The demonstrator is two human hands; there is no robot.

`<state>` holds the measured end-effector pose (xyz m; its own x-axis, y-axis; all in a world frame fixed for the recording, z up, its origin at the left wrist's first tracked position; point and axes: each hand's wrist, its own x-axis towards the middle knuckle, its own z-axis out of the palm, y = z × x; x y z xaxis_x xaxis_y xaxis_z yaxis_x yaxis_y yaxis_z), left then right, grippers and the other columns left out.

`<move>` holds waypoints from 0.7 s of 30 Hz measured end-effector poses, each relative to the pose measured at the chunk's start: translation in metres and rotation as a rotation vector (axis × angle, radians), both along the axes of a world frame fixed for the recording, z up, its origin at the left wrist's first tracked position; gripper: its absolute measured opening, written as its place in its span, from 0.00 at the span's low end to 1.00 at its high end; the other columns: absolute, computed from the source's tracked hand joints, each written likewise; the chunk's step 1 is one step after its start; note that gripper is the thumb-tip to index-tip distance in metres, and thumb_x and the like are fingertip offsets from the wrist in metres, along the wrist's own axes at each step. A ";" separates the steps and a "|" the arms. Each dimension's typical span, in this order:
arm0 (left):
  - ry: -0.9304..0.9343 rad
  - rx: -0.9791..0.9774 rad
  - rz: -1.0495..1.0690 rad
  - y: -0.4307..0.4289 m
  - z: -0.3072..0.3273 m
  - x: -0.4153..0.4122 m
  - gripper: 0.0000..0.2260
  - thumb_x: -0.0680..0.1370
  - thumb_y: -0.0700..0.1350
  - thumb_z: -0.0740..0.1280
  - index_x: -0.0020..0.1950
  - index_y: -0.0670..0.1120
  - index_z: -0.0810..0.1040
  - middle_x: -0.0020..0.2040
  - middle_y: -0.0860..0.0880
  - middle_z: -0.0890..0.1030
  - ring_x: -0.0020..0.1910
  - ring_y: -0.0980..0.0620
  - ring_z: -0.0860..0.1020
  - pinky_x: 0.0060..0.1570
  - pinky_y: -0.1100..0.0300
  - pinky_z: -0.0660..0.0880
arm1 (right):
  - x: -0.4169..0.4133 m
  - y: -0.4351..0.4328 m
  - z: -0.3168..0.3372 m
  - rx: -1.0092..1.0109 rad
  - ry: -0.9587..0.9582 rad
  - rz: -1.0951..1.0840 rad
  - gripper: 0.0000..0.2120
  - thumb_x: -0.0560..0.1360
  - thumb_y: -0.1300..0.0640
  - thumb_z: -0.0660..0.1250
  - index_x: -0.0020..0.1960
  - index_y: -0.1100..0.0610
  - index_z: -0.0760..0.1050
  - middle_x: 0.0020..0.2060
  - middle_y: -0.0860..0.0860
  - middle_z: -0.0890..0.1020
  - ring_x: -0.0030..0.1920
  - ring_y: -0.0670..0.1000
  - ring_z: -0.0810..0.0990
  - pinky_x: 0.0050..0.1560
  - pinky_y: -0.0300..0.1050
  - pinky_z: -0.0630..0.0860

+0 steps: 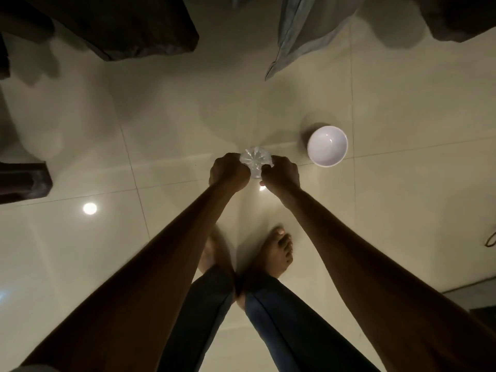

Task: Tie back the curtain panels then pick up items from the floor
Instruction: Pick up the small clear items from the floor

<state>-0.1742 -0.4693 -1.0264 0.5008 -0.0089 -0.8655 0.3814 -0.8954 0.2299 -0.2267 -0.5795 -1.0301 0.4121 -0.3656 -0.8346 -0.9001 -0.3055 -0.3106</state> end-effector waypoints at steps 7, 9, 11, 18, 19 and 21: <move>-0.102 -0.167 0.222 0.035 0.139 -0.023 0.21 0.74 0.51 0.63 0.66 0.52 0.80 0.52 0.45 0.87 0.50 0.44 0.85 0.52 0.46 0.83 | -0.016 0.001 0.143 0.092 -0.084 0.173 0.25 0.77 0.53 0.59 0.74 0.50 0.72 0.59 0.58 0.85 0.51 0.53 0.86 0.59 0.50 0.81; -0.119 -0.193 0.239 0.045 0.188 -0.022 0.19 0.76 0.49 0.64 0.66 0.53 0.80 0.45 0.49 0.87 0.42 0.50 0.86 0.46 0.51 0.84 | -0.012 0.004 0.196 0.108 -0.100 0.187 0.24 0.78 0.52 0.60 0.74 0.51 0.73 0.58 0.58 0.85 0.53 0.54 0.86 0.60 0.51 0.80; -0.135 -0.232 0.297 0.053 0.238 -0.019 0.18 0.77 0.46 0.65 0.67 0.55 0.79 0.36 0.51 0.86 0.32 0.53 0.84 0.36 0.57 0.83 | -0.009 0.009 0.249 0.110 -0.131 0.195 0.23 0.78 0.52 0.61 0.72 0.52 0.75 0.58 0.58 0.85 0.56 0.56 0.85 0.60 0.51 0.80; -0.219 -0.342 0.352 0.073 0.405 -0.009 0.18 0.78 0.42 0.65 0.67 0.51 0.81 0.33 0.49 0.84 0.29 0.53 0.81 0.37 0.52 0.84 | -0.001 0.025 0.421 0.098 -0.233 0.193 0.14 0.77 0.54 0.61 0.57 0.53 0.82 0.37 0.53 0.87 0.41 0.55 0.86 0.51 0.53 0.82; -0.229 -0.349 0.370 0.075 0.427 -0.013 0.18 0.78 0.42 0.65 0.67 0.51 0.81 0.32 0.50 0.84 0.30 0.52 0.81 0.39 0.50 0.84 | -0.002 0.027 0.441 0.087 -0.244 0.210 0.14 0.77 0.53 0.61 0.56 0.53 0.82 0.36 0.53 0.87 0.41 0.55 0.86 0.52 0.52 0.82; -0.247 -0.364 0.422 0.077 0.468 -0.022 0.18 0.78 0.42 0.65 0.67 0.49 0.80 0.33 0.49 0.84 0.31 0.51 0.81 0.41 0.49 0.84 | -0.005 0.030 0.479 0.066 -0.248 0.218 0.16 0.77 0.51 0.62 0.60 0.53 0.82 0.39 0.53 0.88 0.44 0.54 0.87 0.55 0.52 0.81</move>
